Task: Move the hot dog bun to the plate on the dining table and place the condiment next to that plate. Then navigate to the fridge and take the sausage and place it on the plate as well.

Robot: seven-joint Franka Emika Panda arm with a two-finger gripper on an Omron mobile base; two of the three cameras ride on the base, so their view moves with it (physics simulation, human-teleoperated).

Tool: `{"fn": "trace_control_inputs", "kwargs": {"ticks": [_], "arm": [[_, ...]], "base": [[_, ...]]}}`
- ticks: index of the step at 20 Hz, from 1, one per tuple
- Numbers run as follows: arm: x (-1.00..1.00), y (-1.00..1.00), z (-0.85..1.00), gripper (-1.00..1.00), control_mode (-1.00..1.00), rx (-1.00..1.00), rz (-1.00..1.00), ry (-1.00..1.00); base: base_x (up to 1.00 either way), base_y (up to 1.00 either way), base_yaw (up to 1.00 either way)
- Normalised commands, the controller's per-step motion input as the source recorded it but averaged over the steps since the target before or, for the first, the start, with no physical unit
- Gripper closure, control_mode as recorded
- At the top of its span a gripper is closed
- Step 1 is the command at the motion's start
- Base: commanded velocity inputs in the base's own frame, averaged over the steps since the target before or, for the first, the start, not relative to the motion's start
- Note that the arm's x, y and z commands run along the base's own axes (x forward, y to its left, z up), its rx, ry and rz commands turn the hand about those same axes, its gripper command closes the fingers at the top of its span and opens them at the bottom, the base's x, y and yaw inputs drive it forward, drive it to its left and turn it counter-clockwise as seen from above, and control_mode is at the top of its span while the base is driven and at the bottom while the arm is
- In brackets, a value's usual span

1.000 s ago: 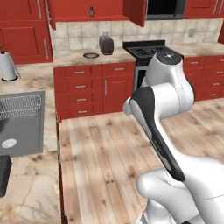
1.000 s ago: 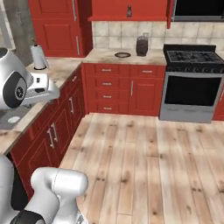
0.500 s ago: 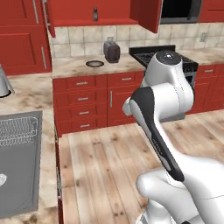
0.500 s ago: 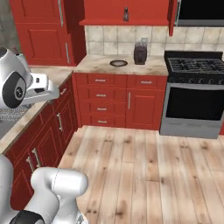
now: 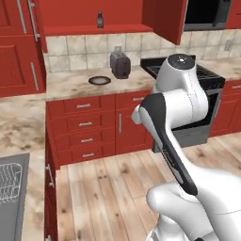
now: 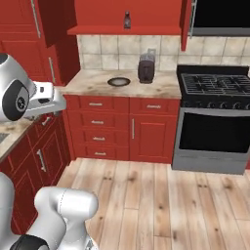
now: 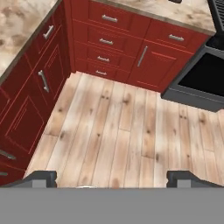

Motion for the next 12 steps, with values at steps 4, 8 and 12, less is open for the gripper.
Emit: {"fn": "trace_control_inputs", "kwargs": {"ticks": [4,8,12], "arm": [[0.0,0.0,0.0,-1.0,1.0,0.0,0.0,0.0],[0.0,0.0,0.0,-1.0,1.0,0.0,0.0,0.0],[0.0,0.0,0.0,-1.0,1.0,0.0,0.0,0.0]], "base": [[1.0,-0.29,0.0],[1.0,-0.27,0.0],[1.0,-0.27,0.0]]}}
